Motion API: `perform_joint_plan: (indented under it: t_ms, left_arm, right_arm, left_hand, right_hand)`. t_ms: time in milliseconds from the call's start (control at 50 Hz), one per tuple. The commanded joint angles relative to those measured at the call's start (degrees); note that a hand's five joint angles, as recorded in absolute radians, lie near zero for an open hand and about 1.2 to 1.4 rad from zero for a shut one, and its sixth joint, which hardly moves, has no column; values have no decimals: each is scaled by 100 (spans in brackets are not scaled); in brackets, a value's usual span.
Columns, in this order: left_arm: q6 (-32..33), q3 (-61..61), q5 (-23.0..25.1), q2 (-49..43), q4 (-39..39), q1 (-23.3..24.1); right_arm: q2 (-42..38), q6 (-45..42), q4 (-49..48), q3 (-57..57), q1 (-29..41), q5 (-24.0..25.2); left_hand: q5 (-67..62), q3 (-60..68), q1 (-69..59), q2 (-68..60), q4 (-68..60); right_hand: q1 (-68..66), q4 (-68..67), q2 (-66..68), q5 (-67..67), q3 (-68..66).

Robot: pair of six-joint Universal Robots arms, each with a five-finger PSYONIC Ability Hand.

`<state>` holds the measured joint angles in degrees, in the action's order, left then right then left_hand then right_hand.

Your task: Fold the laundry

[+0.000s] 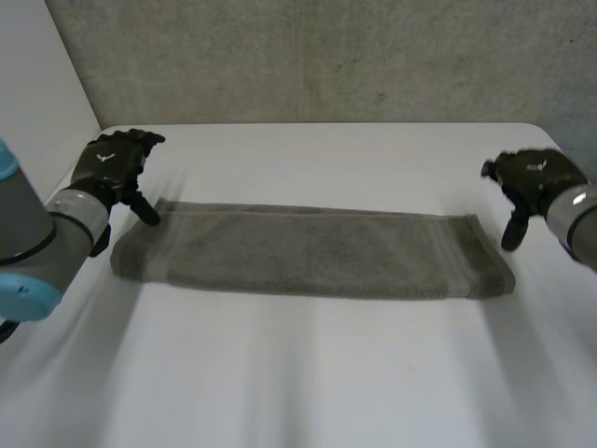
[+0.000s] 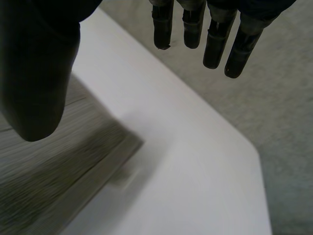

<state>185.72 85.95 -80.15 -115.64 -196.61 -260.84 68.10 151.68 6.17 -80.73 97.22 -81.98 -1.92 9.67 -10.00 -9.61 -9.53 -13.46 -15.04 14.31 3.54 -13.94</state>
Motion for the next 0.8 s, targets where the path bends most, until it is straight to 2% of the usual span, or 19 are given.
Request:
perform_joint_plan:
  t_ms: [20, 140, 180, 300, 340, 360, 380, 400, 580, 620, 640, 680, 740, 780, 800]
  left_arm:
    - [-510, 1098, 0, 648, -841, -72]
    - [-651, 1512, -18, 701, -1502, -116]
    - [-651, 1556, -18, 701, -1547, -116]
    - [-642, 1609, -18, 666, -1564, -116]
    - [-642, 1610, -18, 648, -1565, -116]
    - [-642, 1610, -18, 648, -1573, -108]
    - [-642, 1610, -18, 648, -1573, -107]
    - [-642, 1601, -18, 648, -1573, -107]
    - [-642, 1601, -18, 648, -1573, -107]
    - [-642, 1609, -27, 666, -1573, -107]
    - [-642, 1610, -27, 666, -1573, -107]
    - [-642, 1601, -35, 683, -1573, -107]
    - [-642, 1610, -35, 692, -1573, -108]
    - [-642, 1610, -35, 692, -1573, -107]
    - [-642, 1610, -35, 692, -1573, -107]
  right_arm:
    - [309, -174, -361, -1241, -19, 68]
    - [151, -332, -1391, -1806, -28, 200]
    - [-225, -655, -2065, -1981, -28, 279]
    - [-675, -1255, -2235, -1982, -54, 270]
    - [-877, -1465, -2243, -1912, -80, 262]
    - [-877, -1466, -2243, -1911, -80, 262]
    - [-912, -1509, -2243, -1850, -115, 201]
    - [-904, -1510, -2235, -1780, -194, 104]
    - [-447, -1721, -2314, -1463, -880, -749]
    - [-464, -2210, -2331, -1209, -1091, -907]
    - [-464, -2213, -2331, -1208, -1091, -907]
    - [-482, -2852, -2340, -963, -1100, -951]
    - [-491, -3092, -2340, -848, -1056, -960]
    - [-465, -3206, -2384, -568, -576, -1030]
    - [-464, -3206, -2384, -567, -573, -1030]
  left_hand:
    - [192, 33, 0, -39, -47]
    - [192, 33, 0, -39, -47]
    - [192, 33, 0, -39, -47]
    - [192, 33, 0, -39, -47]
    - [192, 33, 0, -39, -47]
    - [192, 33, 0, -39, -47]
    - [192, 33, 0, -39, -47]
    - [192, 33, 0, -39, -47]
    - [192, 33, 0, -39, -47]
    - [192, 33, 0, -39, -47]
    - [192, 33, 0, -39, -47]
    - [192, 33, 0, -39, -47]
    - [192, 33, 0, -39, -47]
    - [192, 33, 0, -39, -47]
    - [192, 33, 0, -39, -47]
  right_hand:
    - [256, 413, -341, -264, 303]
    - [35, 193, -120, -43, 83]
    - [-517, -359, 431, 509, -469]
    - [-1849, -1691, 1764, 1841, -1801]
    - [-3972, -3814, 3887, 3964, -3924]
    - [-3985, -3827, 3900, 3977, -3937]
    - [-6017, -5859, 5932, 6009, -5969]
    - [-6647, -6489, 6562, 6639, -6600]
    - [-6654, -6496, 6569, 6646, -6606]
    - [-6654, -6496, 6569, 6646, -6606]
    - [-6654, -6496, 6569, 6646, -6606]
    - [-6654, -6496, 6569, 6646, -6606]
    - [-6654, -6496, 6569, 6646, -6606]
    - [-6654, -6496, 6569, 6646, -6606]
    - [-6654, -6496, 6569, 6646, -6606]
